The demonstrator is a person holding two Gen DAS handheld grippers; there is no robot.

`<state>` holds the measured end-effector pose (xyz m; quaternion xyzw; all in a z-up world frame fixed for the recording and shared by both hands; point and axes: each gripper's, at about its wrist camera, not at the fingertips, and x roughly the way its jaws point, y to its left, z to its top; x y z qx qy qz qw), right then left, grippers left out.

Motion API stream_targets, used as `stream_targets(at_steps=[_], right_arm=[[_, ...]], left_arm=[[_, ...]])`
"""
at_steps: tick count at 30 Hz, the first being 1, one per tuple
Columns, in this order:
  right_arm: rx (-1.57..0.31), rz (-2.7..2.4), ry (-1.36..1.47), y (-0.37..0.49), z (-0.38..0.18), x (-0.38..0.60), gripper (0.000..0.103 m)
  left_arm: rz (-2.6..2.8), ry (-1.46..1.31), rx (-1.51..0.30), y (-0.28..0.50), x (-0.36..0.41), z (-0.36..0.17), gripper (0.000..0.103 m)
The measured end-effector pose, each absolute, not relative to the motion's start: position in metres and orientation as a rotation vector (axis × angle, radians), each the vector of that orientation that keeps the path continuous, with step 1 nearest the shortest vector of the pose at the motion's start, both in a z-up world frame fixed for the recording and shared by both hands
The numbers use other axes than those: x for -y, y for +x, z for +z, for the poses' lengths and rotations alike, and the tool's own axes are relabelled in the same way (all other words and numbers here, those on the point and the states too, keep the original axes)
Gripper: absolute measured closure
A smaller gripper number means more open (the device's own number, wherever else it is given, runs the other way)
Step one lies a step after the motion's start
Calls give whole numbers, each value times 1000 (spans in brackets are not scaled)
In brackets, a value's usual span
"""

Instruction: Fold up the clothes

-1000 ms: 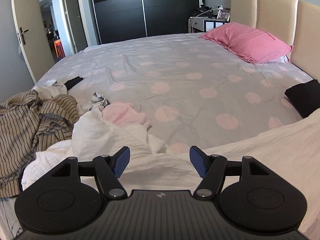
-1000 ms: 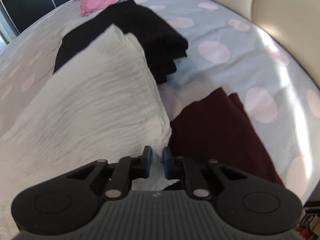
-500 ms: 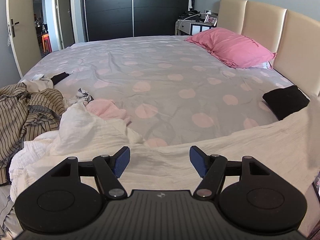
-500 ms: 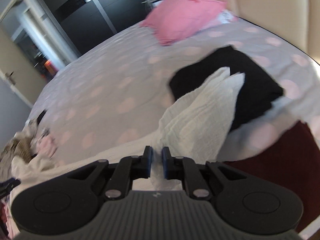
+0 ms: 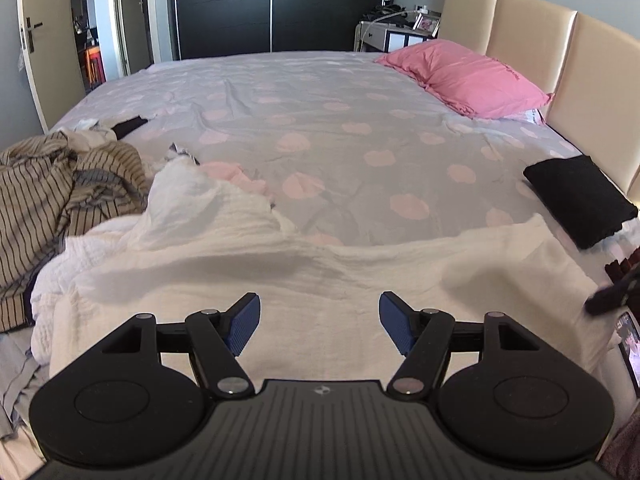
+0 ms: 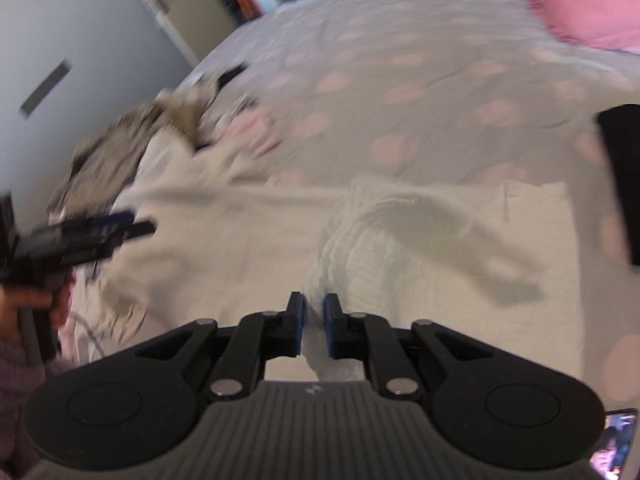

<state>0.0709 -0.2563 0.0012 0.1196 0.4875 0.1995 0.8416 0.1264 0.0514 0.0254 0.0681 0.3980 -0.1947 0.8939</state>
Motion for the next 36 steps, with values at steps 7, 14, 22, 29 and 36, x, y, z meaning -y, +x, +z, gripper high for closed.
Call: stream_targets(at_steps=[7, 14, 22, 29, 36], right_arm=[[-1266, 549, 46, 51, -76, 183, 89], [-1271, 547, 52, 45, -82, 196, 66], [-1131, 342, -46, 58, -61, 241, 67], [-1218, 248, -170, 90, -102, 256, 67], [-1070, 292, -224, 117, -79, 233, 67]], left_arm=[[-505, 174, -886, 113, -40, 10, 38], [-627, 234, -911, 92, -11, -5, 39], [-730, 252, -970, 84, 24, -34, 43], [-744, 245, -994, 91, 42, -46, 43], [-745, 252, -1014, 97, 51, -52, 43]])
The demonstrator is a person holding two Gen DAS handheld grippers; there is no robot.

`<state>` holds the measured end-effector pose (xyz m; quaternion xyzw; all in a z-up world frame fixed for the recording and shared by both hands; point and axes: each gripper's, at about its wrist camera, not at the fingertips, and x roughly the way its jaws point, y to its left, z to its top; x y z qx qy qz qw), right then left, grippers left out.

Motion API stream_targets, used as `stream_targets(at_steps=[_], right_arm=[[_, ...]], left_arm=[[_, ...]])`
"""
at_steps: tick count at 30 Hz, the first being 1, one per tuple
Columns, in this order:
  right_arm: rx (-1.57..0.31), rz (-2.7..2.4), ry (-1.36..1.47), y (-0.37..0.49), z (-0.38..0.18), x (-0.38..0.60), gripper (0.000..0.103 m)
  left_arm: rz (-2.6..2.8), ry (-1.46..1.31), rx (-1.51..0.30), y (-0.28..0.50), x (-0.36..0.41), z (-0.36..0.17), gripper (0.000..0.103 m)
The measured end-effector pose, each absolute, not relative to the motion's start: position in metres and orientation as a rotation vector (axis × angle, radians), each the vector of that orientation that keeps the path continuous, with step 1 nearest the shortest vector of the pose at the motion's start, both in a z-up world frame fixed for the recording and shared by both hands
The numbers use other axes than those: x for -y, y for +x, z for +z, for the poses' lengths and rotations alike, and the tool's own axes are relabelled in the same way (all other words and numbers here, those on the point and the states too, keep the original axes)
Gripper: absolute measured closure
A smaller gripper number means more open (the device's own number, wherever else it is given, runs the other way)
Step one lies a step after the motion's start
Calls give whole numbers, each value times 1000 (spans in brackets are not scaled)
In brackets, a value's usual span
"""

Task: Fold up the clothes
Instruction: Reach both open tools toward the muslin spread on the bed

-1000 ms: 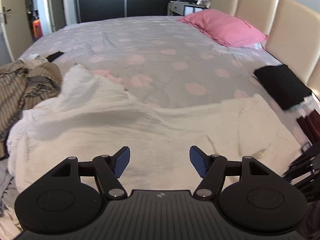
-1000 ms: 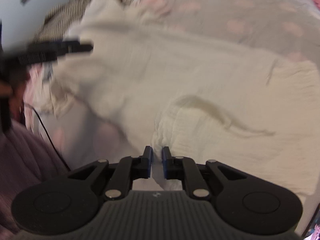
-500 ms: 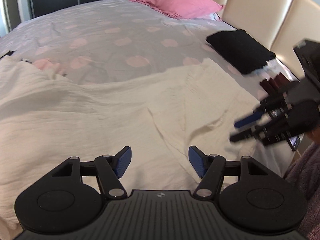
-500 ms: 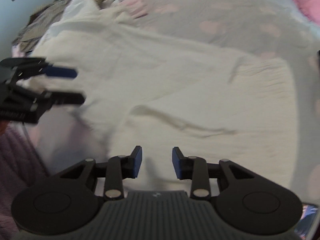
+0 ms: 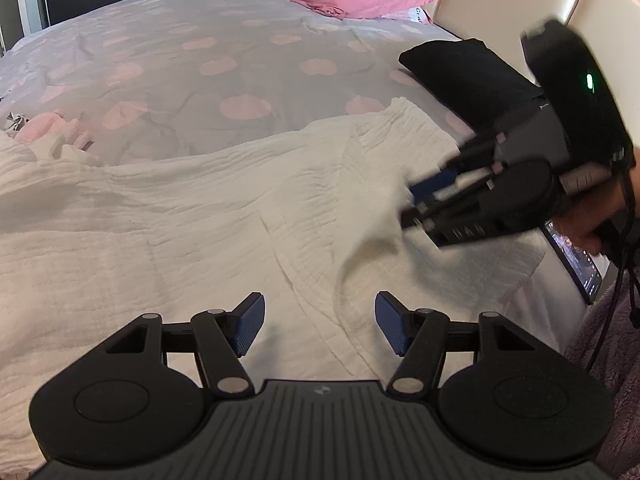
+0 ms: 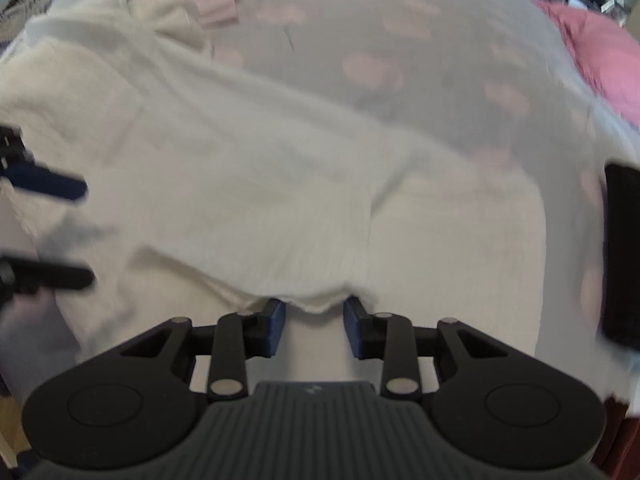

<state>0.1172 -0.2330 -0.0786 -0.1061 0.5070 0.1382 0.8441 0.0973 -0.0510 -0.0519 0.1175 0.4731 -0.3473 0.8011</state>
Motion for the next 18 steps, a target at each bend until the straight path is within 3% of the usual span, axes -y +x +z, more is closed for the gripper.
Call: stream_targets(at_steps=[8, 18], right_arm=[[-931, 344, -170, 143, -38, 207, 66], [-1033, 435, -174, 89, -53, 212, 66]], left_arm=[[-750, 237, -1047, 100, 55, -56, 43], [-701, 210, -1073, 105, 43, -52, 43]])
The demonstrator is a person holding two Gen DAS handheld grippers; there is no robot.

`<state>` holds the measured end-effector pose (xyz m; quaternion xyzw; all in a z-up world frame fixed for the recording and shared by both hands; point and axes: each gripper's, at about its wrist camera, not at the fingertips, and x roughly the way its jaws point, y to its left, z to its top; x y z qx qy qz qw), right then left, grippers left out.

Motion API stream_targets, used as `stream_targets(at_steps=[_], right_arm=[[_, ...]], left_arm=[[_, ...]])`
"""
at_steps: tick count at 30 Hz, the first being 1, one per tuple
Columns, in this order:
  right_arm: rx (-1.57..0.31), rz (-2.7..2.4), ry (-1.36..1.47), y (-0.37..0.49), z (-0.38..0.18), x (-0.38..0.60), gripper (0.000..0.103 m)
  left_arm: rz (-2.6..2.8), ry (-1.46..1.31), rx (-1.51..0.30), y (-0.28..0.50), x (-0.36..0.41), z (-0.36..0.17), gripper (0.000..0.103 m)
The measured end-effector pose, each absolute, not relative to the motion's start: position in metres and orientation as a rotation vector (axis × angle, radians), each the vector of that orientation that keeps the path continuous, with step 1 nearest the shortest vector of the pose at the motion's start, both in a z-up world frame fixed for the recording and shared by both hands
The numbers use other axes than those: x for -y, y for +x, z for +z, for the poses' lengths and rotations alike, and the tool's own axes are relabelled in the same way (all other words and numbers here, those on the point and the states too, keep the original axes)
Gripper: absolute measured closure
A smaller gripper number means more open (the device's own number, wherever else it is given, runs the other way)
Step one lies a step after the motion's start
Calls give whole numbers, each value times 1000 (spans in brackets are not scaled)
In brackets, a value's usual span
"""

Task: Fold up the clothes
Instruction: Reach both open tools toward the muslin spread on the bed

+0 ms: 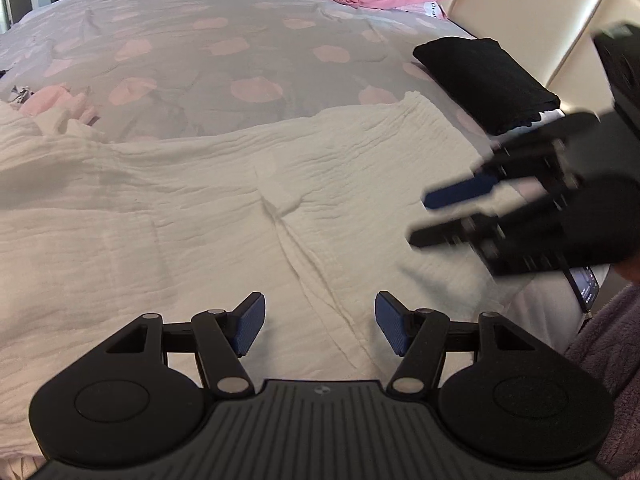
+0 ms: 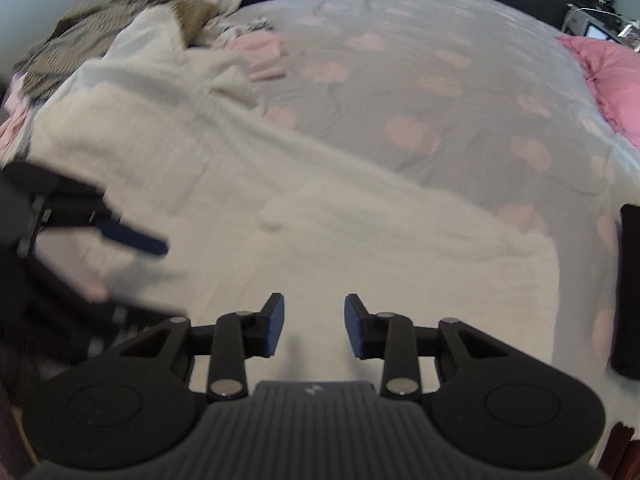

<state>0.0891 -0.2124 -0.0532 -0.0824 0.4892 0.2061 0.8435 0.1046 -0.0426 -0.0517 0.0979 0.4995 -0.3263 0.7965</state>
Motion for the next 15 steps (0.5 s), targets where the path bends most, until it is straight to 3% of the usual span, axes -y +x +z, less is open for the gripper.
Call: stream_targets(at_steps=[11, 12, 14, 15], right_arm=[[-1043, 680, -289, 29, -78, 170, 68], [-1046, 679, -276, 30, -80, 170, 70], [-1064, 677, -236, 35, -83, 170, 91], [-1079, 674, -216, 37, -82, 171, 97]], left_arm=[[-664, 257, -1054, 94, 35, -48, 43], [-666, 261, -1052, 93, 35, -47, 43], [-669, 266, -1046, 91, 35, -46, 43], [-669, 267, -1043, 90, 34, -45, 43]])
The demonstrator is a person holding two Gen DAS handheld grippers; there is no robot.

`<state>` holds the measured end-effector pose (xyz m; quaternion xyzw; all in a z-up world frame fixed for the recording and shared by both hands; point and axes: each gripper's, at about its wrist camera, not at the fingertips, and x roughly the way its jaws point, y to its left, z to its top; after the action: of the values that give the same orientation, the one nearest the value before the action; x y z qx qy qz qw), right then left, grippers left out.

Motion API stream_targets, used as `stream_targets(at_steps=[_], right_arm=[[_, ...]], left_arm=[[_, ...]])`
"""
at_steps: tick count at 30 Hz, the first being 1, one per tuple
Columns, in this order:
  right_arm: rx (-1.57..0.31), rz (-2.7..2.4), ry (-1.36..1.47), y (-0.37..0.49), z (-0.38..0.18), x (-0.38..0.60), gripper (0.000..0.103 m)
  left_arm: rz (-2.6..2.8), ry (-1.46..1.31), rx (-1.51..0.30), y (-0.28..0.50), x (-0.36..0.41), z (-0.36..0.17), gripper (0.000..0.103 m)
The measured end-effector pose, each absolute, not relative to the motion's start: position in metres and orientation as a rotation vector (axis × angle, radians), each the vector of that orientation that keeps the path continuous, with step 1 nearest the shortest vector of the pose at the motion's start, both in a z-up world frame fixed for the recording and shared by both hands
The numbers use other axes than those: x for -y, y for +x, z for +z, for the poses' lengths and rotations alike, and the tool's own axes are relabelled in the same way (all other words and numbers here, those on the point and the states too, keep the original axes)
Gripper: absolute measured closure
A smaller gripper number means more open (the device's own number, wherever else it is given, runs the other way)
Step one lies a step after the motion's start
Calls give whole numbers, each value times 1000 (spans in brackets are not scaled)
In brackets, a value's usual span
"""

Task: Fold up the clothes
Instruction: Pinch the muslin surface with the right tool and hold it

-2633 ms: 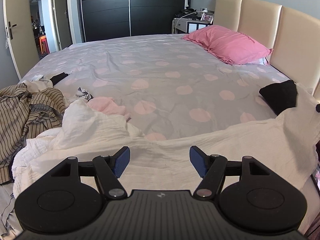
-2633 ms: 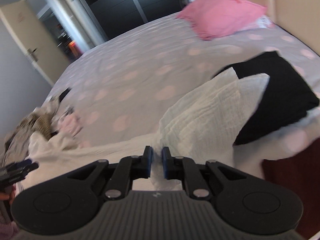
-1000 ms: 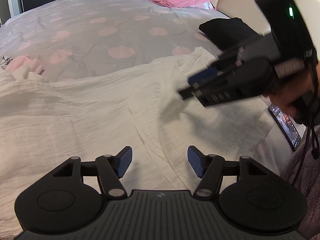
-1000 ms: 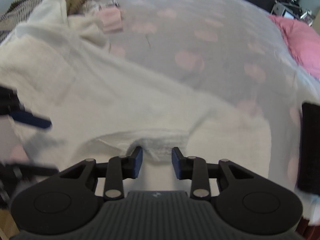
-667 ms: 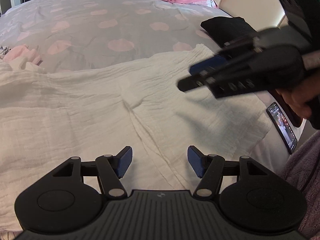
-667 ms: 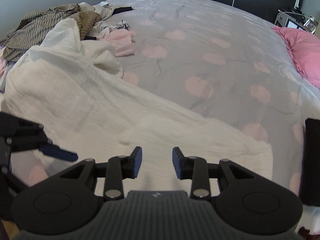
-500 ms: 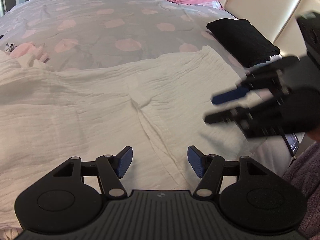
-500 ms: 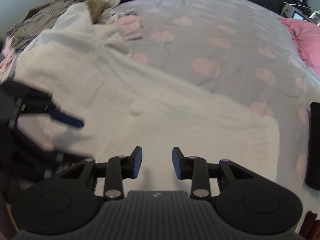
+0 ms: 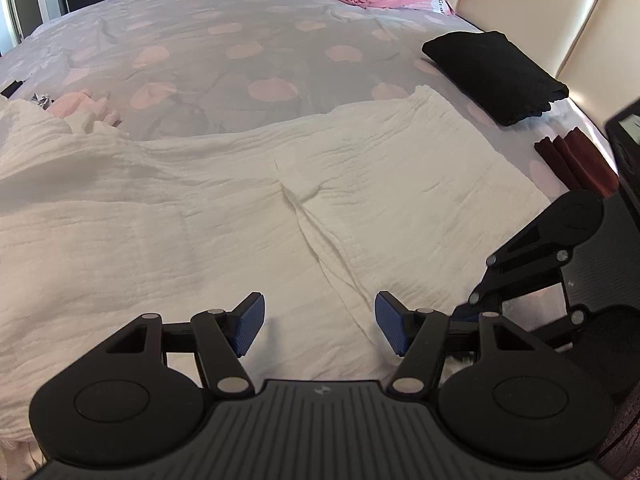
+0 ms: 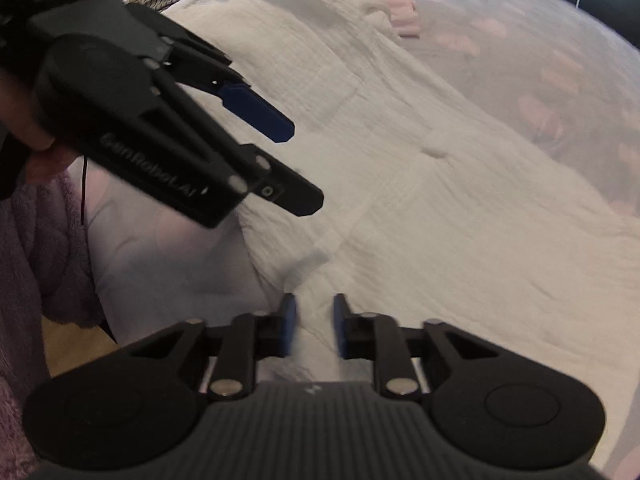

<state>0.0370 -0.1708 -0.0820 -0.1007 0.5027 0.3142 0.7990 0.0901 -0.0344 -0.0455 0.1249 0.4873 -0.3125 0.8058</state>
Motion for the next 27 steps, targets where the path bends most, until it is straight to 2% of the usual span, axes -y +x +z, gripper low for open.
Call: stream_targets(at_steps=[5, 13, 19, 22, 27], right_arm=[[-1083, 652, -167, 40, -60, 179, 103], [-1022, 692, -121, 12, -26, 201, 103], [-994, 689, -265, 15, -46, 185, 88], [-1009, 693, -285, 22, -56, 180, 72], [-1036, 737, -389, 26, -73, 162, 67]], left_arm=[[-670, 266, -1033, 88, 31, -42, 43], [-673, 269, -1037, 85, 28, -45, 43], [-682, 272, -1048, 82, 27, -45, 43], [-685, 291, -1057, 79, 28, -44, 43], [-679, 353, -1064, 73, 33, -47, 43]])
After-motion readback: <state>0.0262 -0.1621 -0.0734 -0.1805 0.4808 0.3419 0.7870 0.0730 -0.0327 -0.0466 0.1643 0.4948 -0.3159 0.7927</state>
